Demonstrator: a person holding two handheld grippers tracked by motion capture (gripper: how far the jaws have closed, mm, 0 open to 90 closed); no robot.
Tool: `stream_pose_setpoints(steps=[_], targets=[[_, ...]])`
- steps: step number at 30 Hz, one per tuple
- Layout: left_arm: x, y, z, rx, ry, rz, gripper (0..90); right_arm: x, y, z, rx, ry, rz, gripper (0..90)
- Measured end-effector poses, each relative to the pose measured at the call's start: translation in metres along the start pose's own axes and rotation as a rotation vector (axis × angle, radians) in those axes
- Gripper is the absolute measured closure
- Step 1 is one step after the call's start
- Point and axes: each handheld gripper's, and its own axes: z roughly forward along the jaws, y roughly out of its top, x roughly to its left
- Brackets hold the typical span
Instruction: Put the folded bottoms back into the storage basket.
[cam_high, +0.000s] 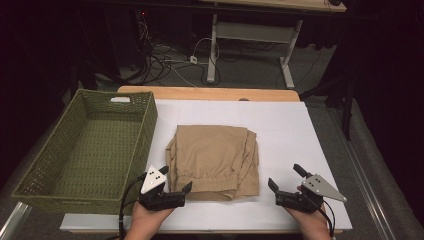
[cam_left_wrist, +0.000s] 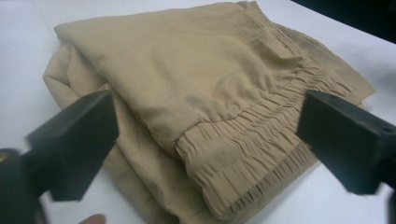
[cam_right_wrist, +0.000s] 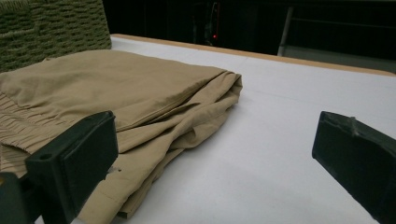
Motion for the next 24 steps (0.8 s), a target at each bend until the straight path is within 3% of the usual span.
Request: stream_pose_setpoints(steps=[4, 6, 11, 17, 18, 19, 20, 22, 24], targets=[[0.001, -0.001, 0.008, 0.025, 0.027, -0.009, 20.6, 0.002, 0.002, 0.008, 0.038, 0.026, -0.006, 7.8], [0.002, -0.004, 0.012, 0.048, 0.047, -0.027, 26.7, 0.004, 0.002, 0.011, 0.067, 0.045, -0.022, 18.5], [0.003, -0.009, 0.012, 0.124, 0.066, -0.036, 26.9, 0.014, 0.002, 0.018, 0.151, 0.106, -0.01, 33.7], [0.003, -0.016, 0.008, 0.165, 0.1, -0.055, 24.3, 0.027, 0.001, 0.036, 0.263, 0.133, -0.005, 33.8], [0.004, -0.016, 0.008, 0.175, 0.106, -0.064, 23.9, 0.03, -0.001, 0.046, 0.321, 0.135, -0.014, 33.3], [0.005, -0.018, 0.01, 0.216, 0.105, -0.087, 23.9, 0.03, -0.001, 0.052, 0.361, 0.131, -0.023, 32.1], [0.005, -0.018, 0.01, 0.216, 0.105, -0.087, 23.9, 0.03, -0.001, 0.057, 0.39, 0.128, -0.024, 31.9], [0.006, -0.018, 0.013, 0.261, 0.091, -0.105, 24.0, 0.03, -0.001, 0.061, 0.406, 0.128, -0.026, 31.0], [0.006, -0.018, 0.015, 0.277, 0.087, -0.113, 24.3, 0.032, 0.001, 0.07, 0.424, 0.128, -0.019, 29.7]])
